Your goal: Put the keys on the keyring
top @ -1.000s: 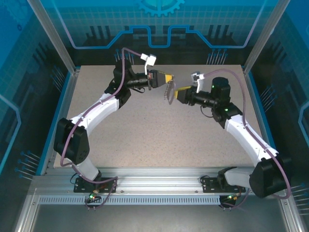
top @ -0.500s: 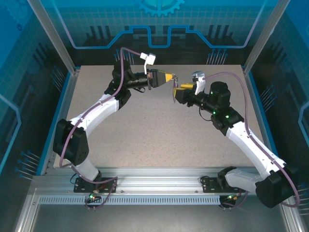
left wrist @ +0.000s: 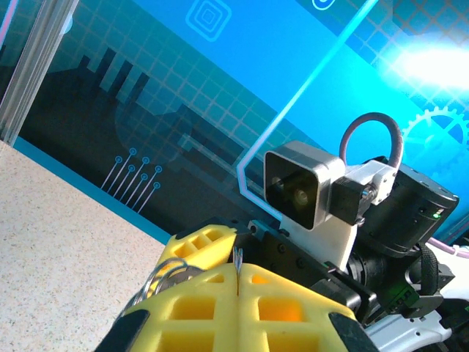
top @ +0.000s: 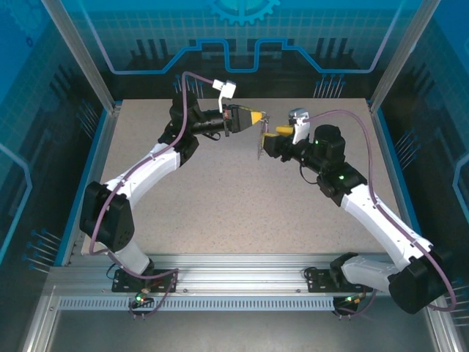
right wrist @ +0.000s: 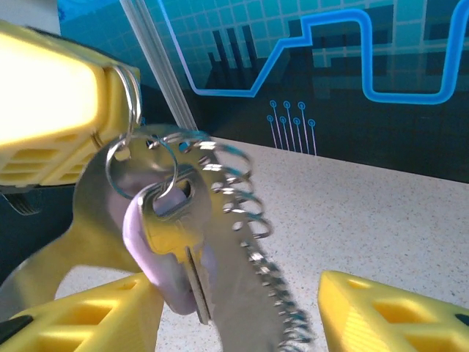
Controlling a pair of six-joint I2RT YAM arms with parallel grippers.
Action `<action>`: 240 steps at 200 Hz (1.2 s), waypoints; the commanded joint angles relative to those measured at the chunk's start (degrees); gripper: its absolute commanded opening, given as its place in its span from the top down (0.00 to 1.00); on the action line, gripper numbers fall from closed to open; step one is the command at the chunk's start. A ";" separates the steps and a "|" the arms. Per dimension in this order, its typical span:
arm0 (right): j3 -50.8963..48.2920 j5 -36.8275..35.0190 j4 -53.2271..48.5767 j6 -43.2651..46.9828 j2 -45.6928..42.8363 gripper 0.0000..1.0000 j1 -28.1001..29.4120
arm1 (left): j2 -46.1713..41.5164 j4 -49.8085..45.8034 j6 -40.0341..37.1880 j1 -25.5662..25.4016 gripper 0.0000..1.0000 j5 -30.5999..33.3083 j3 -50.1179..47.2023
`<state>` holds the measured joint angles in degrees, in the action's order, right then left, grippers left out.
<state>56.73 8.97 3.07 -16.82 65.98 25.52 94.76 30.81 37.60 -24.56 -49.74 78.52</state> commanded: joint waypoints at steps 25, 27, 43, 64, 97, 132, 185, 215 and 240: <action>2.76 -2.01 1.61 1.62 1.68 0.41 1.52 | -2.74 2.64 0.55 -0.60 1.00 0.08 -0.47; 2.86 -2.09 1.59 1.66 1.69 0.41 1.54 | -2.74 2.67 0.54 -0.59 1.00 0.08 -0.54; 3.36 -2.64 1.85 1.78 2.13 0.41 1.68 | -2.74 2.68 0.45 -0.67 1.00 0.10 -0.58; 3.36 -3.49 2.27 2.04 2.02 0.41 1.96 | -2.74 2.68 0.38 -0.67 1.00 0.16 -0.73; 3.00 -4.56 2.73 2.44 1.32 0.42 2.12 | -2.65 2.69 0.28 -0.67 1.00 0.15 -0.66; 1.97 -5.57 2.38 3.11 -0.41 0.42 2.23 | -2.59 2.30 -0.16 -0.66 1.00 0.33 -0.84; 1.01 -6.51 1.94 3.89 -2.77 0.39 2.25 | -2.22 2.41 -0.25 -0.67 1.00 0.43 -1.08; 1.19 -6.47 1.16 4.40 -2.96 0.37 2.24 | -2.21 2.32 -0.32 -0.67 1.00 0.60 -1.09; 0.24 -6.29 0.24 4.95 -3.46 0.35 2.24 | -2.28 2.29 -0.27 -0.67 1.00 0.60 -1.09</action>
<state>57.89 4.14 2.70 -12.99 64.34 27.07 94.21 32.03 37.60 -24.82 -48.86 78.52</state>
